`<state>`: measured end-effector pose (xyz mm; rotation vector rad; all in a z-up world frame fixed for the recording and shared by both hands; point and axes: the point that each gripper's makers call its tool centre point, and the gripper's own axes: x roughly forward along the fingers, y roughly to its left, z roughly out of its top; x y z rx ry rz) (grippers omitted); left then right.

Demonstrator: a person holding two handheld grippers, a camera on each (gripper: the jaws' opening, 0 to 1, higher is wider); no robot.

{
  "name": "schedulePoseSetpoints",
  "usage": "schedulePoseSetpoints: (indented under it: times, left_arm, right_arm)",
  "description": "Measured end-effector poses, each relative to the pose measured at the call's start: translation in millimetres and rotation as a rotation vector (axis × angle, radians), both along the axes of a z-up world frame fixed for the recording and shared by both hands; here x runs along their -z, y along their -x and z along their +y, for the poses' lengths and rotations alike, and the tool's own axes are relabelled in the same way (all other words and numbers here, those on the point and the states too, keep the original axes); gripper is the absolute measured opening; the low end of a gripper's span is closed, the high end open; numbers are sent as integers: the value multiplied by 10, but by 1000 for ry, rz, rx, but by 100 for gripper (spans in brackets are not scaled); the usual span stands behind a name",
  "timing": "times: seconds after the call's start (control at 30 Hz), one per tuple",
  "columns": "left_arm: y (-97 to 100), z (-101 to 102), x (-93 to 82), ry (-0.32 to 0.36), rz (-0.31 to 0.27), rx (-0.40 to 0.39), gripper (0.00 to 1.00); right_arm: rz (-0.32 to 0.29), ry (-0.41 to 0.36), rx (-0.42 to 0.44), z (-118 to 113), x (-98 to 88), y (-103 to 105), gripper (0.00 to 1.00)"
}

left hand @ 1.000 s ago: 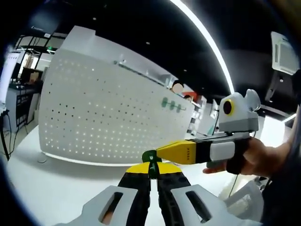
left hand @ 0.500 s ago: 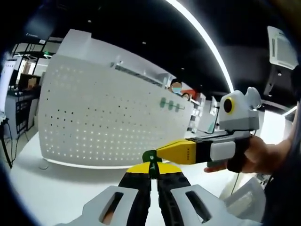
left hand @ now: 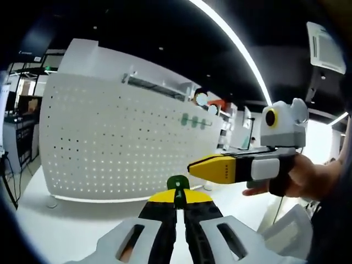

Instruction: Insert the hook assembly into the mounting plate slot until the hook locks in place.

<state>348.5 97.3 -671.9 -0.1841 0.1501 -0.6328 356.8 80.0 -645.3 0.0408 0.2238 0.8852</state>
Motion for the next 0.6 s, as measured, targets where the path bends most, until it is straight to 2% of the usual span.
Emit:
schedulePoseSetpoints:
  times: [0.2, 0.6]
  left_arm:
    - [-31, 29, -38, -11, -8, -13, 3]
    - [-42, 11, -99, -47, -27, -15, 3]
  right_arm:
    - [-31, 1, 21, -93, -67, -19, 11]
    - [-39, 4, 14, -98, -71, 20, 11]
